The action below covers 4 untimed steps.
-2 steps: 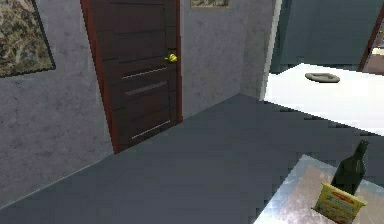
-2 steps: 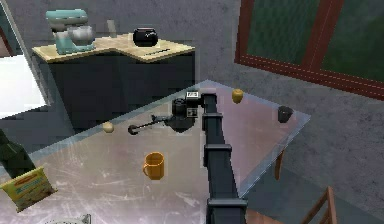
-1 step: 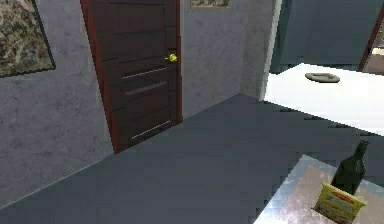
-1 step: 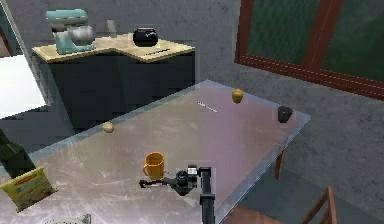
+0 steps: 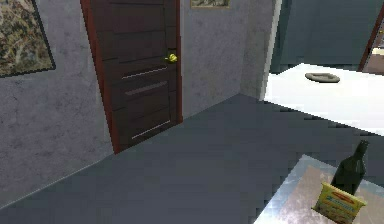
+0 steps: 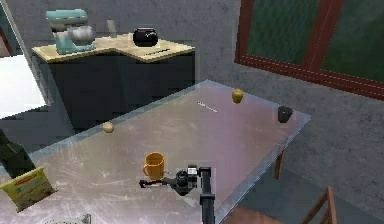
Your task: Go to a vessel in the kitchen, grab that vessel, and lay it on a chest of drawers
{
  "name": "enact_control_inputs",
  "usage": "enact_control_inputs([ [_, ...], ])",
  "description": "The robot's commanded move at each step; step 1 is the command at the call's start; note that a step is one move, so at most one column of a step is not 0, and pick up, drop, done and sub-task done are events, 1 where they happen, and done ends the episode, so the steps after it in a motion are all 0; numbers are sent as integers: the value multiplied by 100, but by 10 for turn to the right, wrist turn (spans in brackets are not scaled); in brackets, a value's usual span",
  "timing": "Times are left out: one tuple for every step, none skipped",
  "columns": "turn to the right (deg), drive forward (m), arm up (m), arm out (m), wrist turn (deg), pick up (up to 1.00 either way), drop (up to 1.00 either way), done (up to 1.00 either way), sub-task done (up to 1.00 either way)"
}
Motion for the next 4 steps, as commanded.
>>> enact_control_inputs([
  [0, 0, 10, 0, 0, 0, 0, 0, 0],
  [0, 0, 32, 0, 0, 0, 0, 0, 0],
  [0, 0, 0, 0, -450, 0, 0, 0, 0],
  [0, 0, 0, 0, -360, 0, 0, 0, 0],
])
